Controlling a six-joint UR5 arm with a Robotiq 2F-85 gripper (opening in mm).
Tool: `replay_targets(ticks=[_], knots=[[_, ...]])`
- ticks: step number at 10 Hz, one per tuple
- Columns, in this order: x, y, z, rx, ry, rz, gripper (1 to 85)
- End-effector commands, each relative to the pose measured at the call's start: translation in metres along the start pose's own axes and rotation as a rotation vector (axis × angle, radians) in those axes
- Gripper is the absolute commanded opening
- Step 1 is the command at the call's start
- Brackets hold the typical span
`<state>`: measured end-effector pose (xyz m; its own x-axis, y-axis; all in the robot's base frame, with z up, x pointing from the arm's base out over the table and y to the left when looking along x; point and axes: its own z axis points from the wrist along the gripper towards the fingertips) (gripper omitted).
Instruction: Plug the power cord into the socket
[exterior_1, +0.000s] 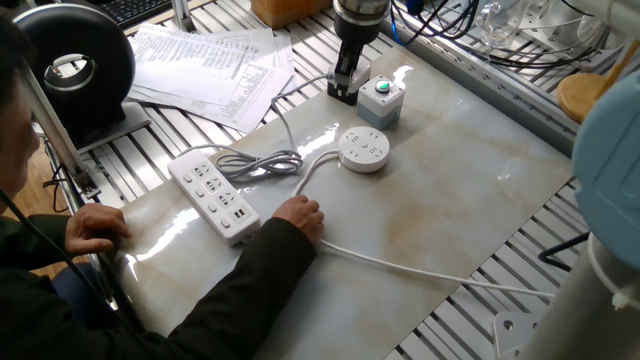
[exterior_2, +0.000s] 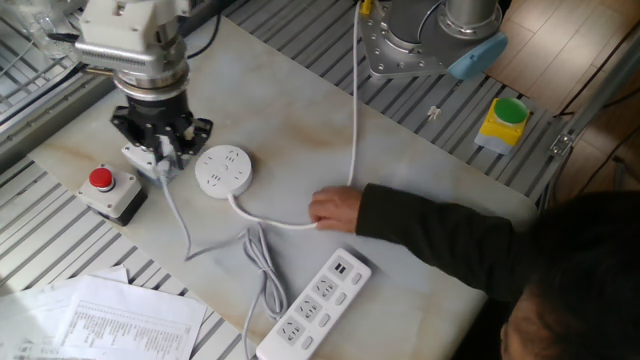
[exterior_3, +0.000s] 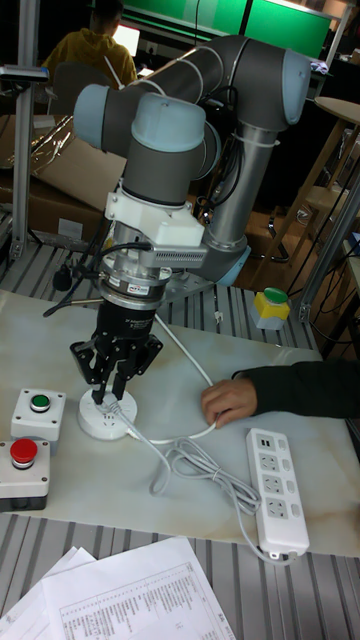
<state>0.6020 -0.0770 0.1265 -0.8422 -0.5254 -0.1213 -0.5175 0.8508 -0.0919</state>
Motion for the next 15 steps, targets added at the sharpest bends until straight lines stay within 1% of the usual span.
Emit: replay_targets(ticks=[1, 2, 3, 4, 5, 6, 7, 8, 9, 10, 11, 12, 13, 15], knots=[[-0.007, 0.004, 0.001, 0.006, -0.017, 0.0, 1.0], [-0.012, -0.001, -0.002, 0.02, -0.014, 0.003, 1.0], [-0.016, -0.011, -0.006, 0.045, 0.009, 0.014, 1.0], [-0.018, -0.028, -0.01, 0.085, 0.034, 0.018, 1.0], [-0.021, -0.04, -0.011, 0.094, 0.035, 0.039, 1.0], [-0.025, -0.036, -0.01, 0.066, 0.016, 0.095, 1.0], [-0.027, -0.028, -0.01, 0.037, 0.01, 0.182, 1.0], [-0.026, -0.015, -0.01, -0.012, 0.02, 0.293, 1.0], [-0.023, -0.014, -0.003, -0.012, 0.016, 0.355, 1.0], [-0.021, -0.009, 0.009, -0.023, -0.005, 0.401, 1.0], [-0.015, -0.004, 0.021, -0.021, -0.02, 0.419, 1.0], [-0.009, 0.0, 0.027, -0.014, -0.023, 0.432, 1.0], [-0.008, 0.014, 0.031, -0.038, -0.034, 0.473, 1.0], [-0.003, 0.019, 0.04, 0.008, -0.042, 0.483, 1.0]])
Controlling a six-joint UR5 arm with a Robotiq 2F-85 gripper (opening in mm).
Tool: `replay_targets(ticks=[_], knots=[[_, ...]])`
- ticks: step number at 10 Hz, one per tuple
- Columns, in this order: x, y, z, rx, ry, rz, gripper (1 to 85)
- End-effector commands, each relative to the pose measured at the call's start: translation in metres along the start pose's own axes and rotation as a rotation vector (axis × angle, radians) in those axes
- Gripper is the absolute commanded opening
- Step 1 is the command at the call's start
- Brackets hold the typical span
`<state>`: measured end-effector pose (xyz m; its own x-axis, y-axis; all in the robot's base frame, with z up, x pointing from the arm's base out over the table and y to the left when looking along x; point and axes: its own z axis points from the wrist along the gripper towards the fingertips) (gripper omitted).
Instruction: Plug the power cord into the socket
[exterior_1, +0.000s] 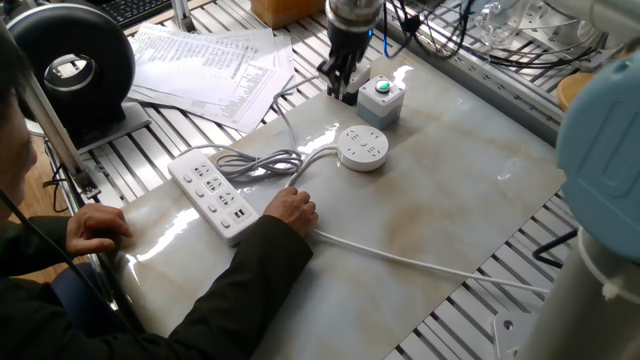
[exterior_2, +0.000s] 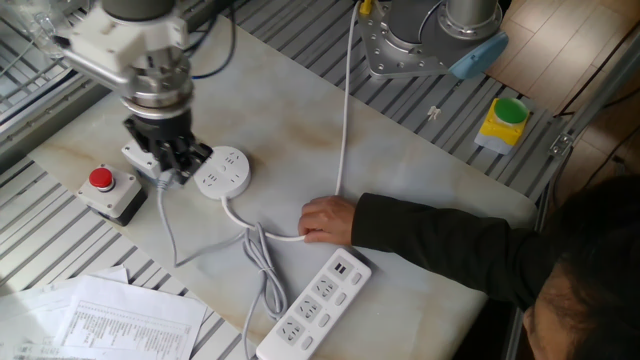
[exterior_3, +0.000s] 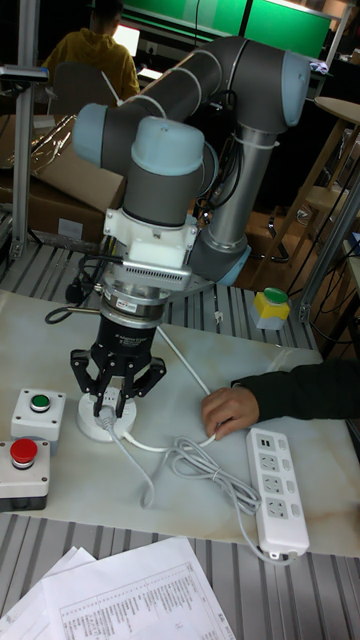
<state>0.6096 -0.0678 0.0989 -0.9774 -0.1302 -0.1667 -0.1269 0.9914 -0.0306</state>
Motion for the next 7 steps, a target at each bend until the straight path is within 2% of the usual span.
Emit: replay_targets(ticks=[1, 3, 6, 7], knots=[[0.012, 0.003, 0.012, 0.029, -0.022, 0.039, 1.0], [0.015, 0.0, 0.012, 0.042, -0.011, 0.027, 1.0], [0.039, -0.003, 0.011, 0.057, 0.082, 0.044, 1.0], [0.042, -0.006, 0.011, 0.068, 0.093, 0.046, 1.0]])
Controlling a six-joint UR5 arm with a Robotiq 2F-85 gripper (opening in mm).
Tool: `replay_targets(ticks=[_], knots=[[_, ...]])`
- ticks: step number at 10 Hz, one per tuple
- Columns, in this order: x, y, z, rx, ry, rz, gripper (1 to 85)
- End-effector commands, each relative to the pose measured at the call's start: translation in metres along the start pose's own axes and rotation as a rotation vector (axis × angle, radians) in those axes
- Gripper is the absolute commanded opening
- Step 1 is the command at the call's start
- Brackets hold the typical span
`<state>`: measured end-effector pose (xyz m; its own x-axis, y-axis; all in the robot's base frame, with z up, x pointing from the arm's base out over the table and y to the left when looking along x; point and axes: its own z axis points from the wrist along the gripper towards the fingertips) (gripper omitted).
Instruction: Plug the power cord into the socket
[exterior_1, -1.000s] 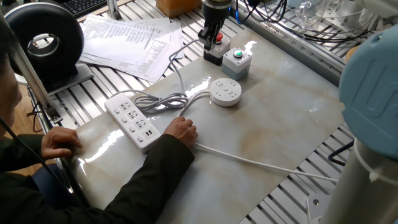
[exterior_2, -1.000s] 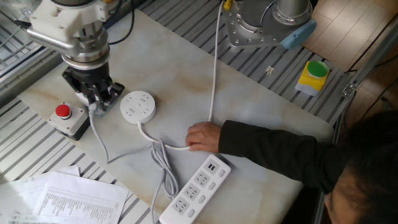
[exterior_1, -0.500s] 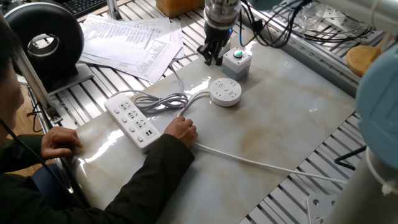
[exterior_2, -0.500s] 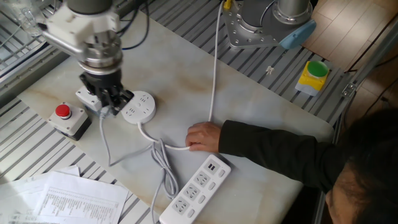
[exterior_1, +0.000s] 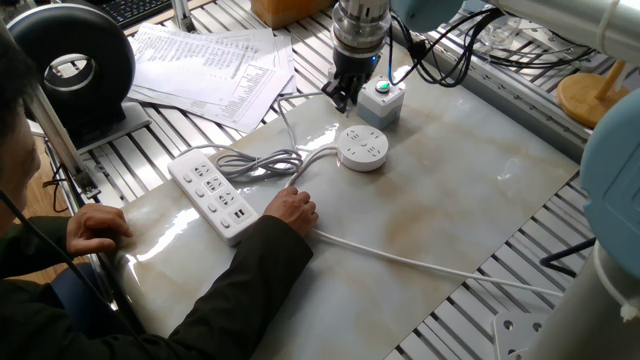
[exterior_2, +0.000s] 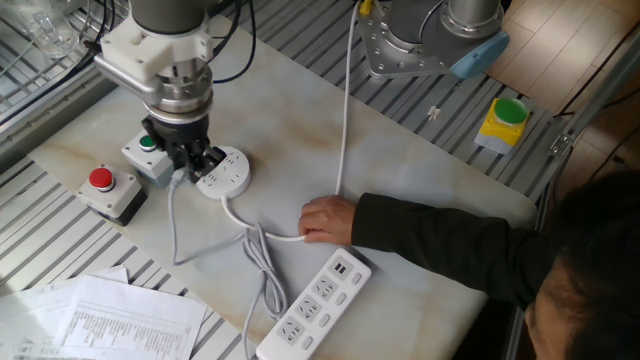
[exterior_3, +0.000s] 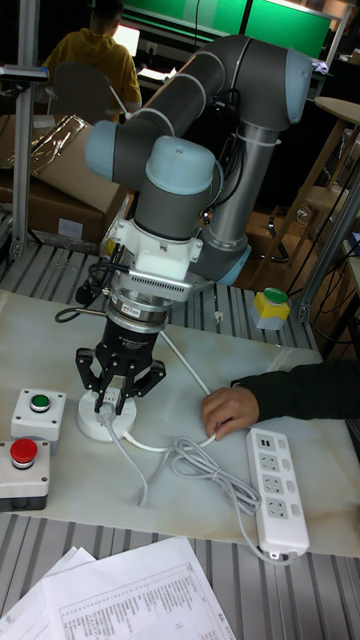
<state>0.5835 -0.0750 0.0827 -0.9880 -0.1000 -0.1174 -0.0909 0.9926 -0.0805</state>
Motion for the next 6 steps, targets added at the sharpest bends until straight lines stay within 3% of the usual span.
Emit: replay_targets(ticks=[1, 3, 6], knots=[[0.012, -0.007, 0.0, 0.026, 0.038, 0.004, 1.0], [0.007, -0.019, -0.001, 0.071, 0.022, -0.031, 1.0], [0.017, -0.013, -0.002, 0.073, 0.044, 0.027, 1.0]])
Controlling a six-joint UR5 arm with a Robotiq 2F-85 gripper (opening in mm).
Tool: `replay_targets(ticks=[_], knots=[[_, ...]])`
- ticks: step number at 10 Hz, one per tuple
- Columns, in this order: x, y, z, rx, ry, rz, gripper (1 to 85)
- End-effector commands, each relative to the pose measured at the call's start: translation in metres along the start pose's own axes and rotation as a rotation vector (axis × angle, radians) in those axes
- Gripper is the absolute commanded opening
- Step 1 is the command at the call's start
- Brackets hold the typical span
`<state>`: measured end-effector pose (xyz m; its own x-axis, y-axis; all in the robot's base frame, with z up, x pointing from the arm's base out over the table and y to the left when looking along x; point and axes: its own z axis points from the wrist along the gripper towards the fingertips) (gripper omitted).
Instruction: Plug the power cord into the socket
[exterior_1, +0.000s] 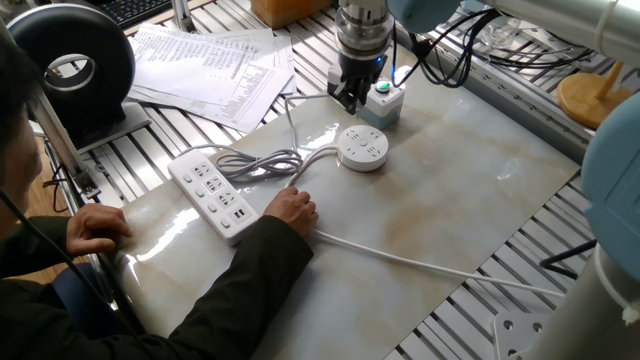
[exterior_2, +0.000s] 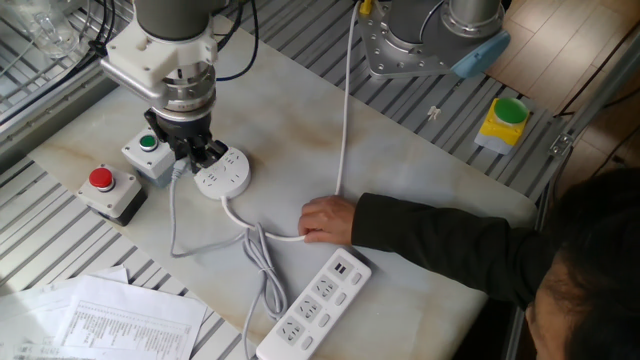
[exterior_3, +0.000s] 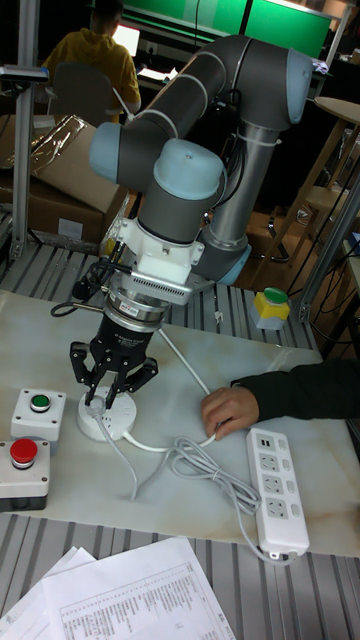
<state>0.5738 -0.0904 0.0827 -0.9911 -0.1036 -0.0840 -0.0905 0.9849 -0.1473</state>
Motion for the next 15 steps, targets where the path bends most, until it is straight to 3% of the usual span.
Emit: replay_targets(ticks=[1, 2, 9, 12, 15], knots=[[0.011, 0.012, -0.002, -0.01, 0.018, 0.064, 1.0], [0.011, 0.024, 0.0, -0.038, 0.016, 0.105, 1.0], [0.006, 0.028, 0.023, -0.007, -0.036, 0.167, 1.0], [0.008, 0.018, 0.026, 0.012, -0.04, 0.151, 1.0], [0.011, 0.019, 0.025, 0.006, -0.039, 0.161, 1.0]])
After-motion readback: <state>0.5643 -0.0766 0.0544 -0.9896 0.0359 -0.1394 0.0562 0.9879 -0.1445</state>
